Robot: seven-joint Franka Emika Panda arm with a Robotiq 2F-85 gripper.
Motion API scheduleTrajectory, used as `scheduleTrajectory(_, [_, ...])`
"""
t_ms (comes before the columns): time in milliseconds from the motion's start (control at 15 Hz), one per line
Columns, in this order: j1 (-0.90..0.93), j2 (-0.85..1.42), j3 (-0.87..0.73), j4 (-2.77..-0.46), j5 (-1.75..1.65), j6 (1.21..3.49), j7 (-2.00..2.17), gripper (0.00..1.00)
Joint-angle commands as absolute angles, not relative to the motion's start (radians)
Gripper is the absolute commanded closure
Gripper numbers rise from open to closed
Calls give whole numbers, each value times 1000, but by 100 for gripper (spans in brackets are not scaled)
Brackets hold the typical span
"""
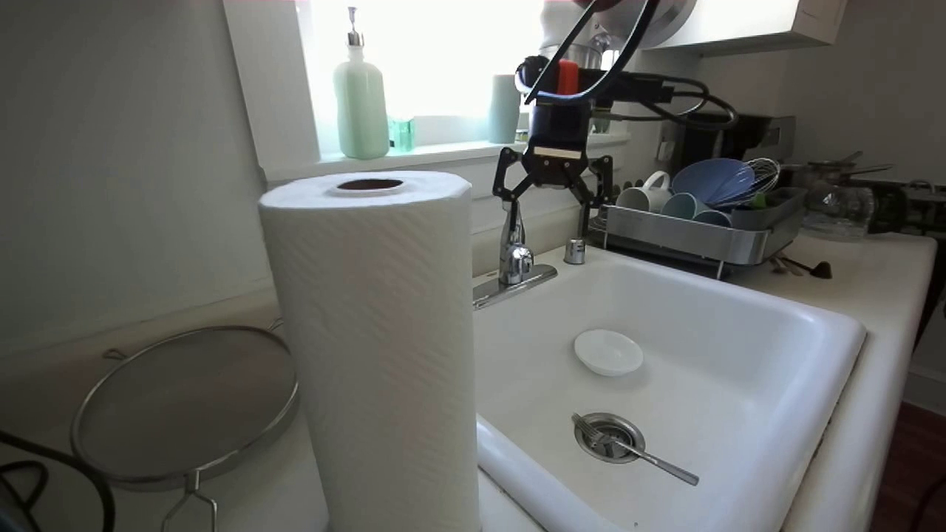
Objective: Turn the faucet to the right then place the orange bottle next to it
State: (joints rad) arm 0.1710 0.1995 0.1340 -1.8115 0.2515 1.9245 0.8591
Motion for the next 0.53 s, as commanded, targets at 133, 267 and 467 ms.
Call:
scheduleTrajectory(133, [211, 256, 134, -1770, 243, 1905, 949, 0])
scheduleTrajectory(267, [214, 260, 129, -1774, 232, 1892, 964, 0])
scheduleTrajectory(467, [210, 259, 123, -1789, 219, 1853, 969, 0])
